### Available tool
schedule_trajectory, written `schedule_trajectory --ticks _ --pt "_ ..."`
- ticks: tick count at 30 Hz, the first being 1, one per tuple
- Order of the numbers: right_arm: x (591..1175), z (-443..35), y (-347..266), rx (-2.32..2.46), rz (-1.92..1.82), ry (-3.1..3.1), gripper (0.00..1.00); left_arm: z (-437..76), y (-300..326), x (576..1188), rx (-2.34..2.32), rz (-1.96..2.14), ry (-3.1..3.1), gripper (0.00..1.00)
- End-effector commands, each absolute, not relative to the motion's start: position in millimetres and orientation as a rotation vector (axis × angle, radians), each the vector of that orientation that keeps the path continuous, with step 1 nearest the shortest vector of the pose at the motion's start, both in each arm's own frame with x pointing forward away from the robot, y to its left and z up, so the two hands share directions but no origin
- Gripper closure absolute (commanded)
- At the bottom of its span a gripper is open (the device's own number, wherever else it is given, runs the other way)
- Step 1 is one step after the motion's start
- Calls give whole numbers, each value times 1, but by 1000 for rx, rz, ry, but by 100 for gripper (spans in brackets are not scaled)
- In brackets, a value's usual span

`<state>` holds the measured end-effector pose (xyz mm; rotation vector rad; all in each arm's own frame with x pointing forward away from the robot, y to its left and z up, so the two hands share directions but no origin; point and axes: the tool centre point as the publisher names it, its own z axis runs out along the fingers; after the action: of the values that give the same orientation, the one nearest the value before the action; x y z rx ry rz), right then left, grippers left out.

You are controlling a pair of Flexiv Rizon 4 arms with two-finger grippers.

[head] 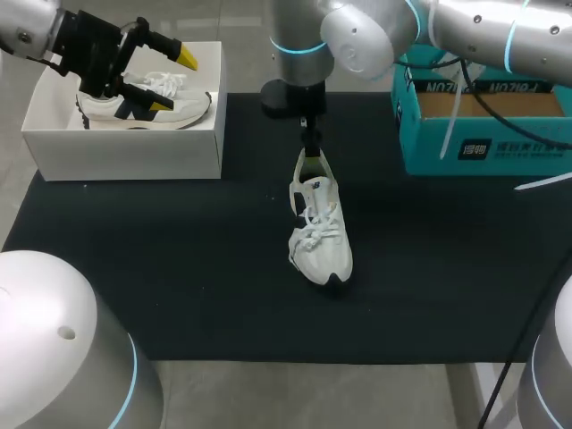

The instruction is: Take the shoe out of the shoebox, open the shoe tongue, remove and reinsert the insole, then place the shoe into the shoebox

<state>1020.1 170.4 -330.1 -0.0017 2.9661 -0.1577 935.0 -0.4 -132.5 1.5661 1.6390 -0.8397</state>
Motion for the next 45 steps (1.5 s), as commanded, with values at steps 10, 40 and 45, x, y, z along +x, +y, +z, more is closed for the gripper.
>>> schedule_trajectory --ticks 10,40,45 --pt "1028 -379 164 -13 -177 2992 9 -132 0 935 1568 -838 1640 0" --pt "994 -305 148 110 -183 3043 100 -132 0 935 1568 -838 1640 0" --pt "993 -242 133 67 -107 2992 100 -132 0 935 1568 -838 1640 0"
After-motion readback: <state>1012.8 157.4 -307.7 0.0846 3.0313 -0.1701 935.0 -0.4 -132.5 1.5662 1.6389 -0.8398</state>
